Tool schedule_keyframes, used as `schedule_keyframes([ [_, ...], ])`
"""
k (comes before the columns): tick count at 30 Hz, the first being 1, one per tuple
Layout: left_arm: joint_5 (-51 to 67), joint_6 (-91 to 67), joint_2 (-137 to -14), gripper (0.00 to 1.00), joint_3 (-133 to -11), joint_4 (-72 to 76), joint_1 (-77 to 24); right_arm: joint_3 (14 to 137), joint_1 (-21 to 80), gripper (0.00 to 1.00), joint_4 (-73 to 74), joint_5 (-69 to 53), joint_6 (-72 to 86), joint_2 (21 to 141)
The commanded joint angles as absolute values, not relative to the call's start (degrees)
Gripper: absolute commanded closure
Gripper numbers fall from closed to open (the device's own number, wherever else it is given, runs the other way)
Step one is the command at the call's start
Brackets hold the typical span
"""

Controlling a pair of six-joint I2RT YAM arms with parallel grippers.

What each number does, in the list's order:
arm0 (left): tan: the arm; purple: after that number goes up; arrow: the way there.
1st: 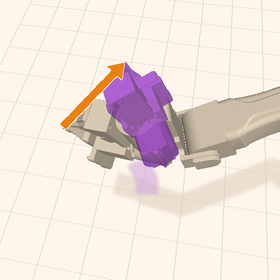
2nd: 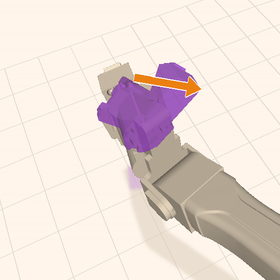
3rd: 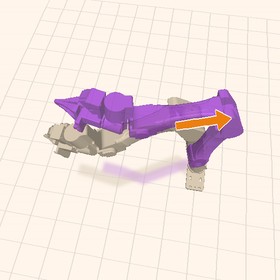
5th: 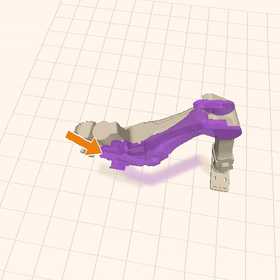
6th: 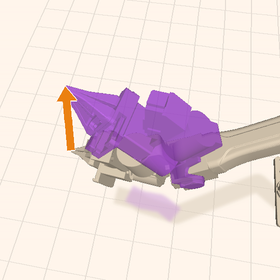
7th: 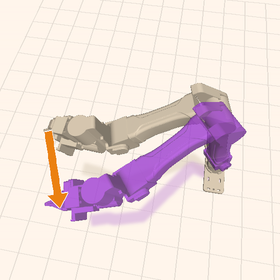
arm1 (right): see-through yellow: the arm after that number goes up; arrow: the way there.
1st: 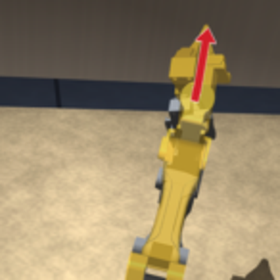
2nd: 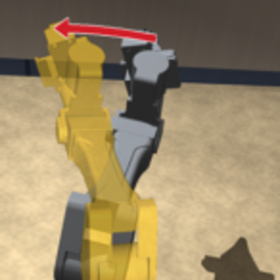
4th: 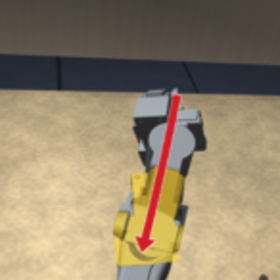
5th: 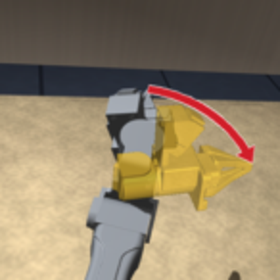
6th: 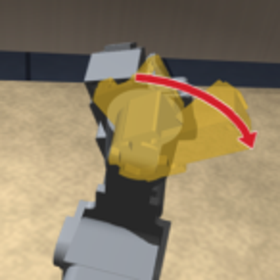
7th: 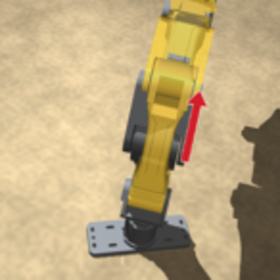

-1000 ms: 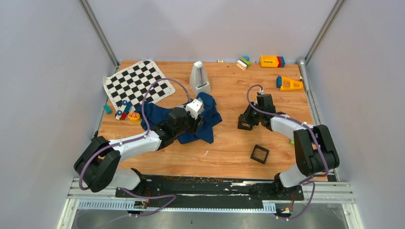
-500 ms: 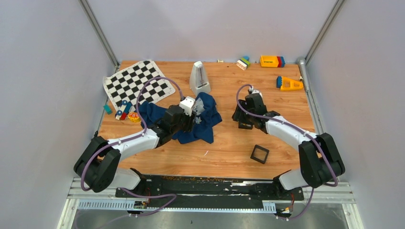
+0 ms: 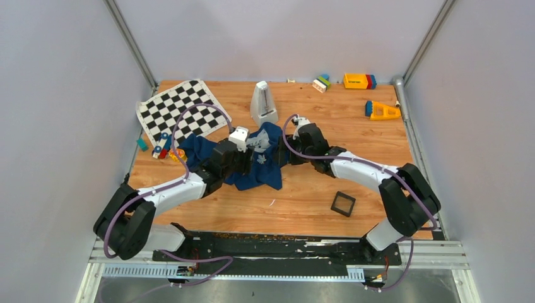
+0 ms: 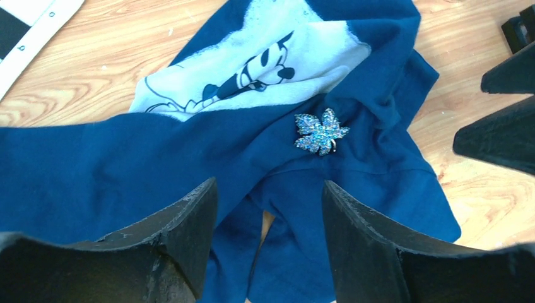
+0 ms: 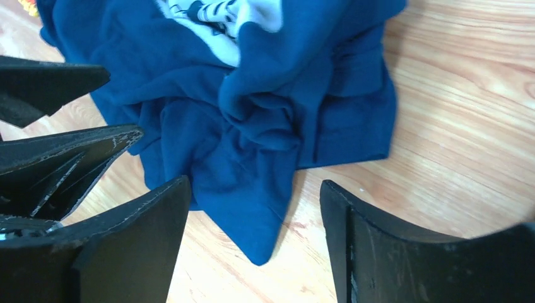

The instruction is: Remove the brooch from the garment

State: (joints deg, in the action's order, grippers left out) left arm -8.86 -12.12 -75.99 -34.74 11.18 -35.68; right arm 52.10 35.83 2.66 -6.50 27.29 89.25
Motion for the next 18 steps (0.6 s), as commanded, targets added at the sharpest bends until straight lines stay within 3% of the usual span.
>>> schedule_keyframes([
  [1, -12.22, -14.56, -72.55, 0.27, -33.28, 14.1, -34.87, 53.74, 36.64, 0.21, -6.75, -10.63, 24.88, 91.39],
  [7, -15.69, -17.94, -72.15, 0.01, -33.4, 11.71, -34.54, 56.64, 36.65, 0.18, -9.25, -12.45, 24.81, 97.55],
  [12, -16.79, -20.2, -71.59, 0.0, -33.57, 10.09, -34.37, 56.62, 36.74, 0.21, -11.94, -12.99, 25.97, 99.82],
  [18, -14.03, -20.23, -72.35, 0.01, -32.57, 12.71, -34.39, 55.5, 36.74, 0.35, -14.41, -13.18, 26.72, 100.34],
])
